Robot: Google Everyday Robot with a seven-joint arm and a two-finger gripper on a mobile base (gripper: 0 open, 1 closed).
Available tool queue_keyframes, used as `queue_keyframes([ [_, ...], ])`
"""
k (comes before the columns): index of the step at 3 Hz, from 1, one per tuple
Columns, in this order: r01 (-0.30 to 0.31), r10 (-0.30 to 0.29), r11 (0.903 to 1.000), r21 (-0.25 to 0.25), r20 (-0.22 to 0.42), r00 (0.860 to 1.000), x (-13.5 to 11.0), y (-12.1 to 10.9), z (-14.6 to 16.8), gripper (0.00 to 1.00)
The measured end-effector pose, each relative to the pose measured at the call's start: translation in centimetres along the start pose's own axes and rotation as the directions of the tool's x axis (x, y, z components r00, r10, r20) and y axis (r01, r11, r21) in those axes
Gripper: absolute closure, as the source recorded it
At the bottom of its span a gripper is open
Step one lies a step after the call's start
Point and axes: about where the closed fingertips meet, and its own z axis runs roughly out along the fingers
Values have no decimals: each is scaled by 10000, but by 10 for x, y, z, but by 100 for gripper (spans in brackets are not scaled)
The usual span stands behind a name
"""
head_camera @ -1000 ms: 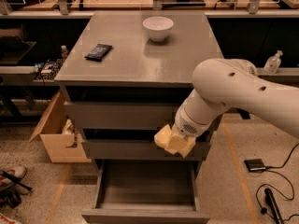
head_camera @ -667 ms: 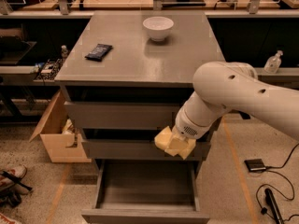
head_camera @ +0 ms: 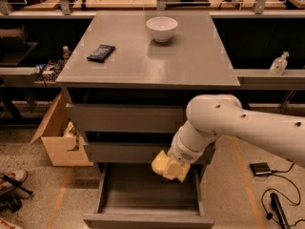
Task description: Place sponge into bottom drawer
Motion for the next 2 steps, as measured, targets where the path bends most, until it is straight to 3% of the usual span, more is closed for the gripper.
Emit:
queue_keyframes([
  [2, 532, -497, 9967, -615, 567, 9972, 15, 15, 74, 100],
])
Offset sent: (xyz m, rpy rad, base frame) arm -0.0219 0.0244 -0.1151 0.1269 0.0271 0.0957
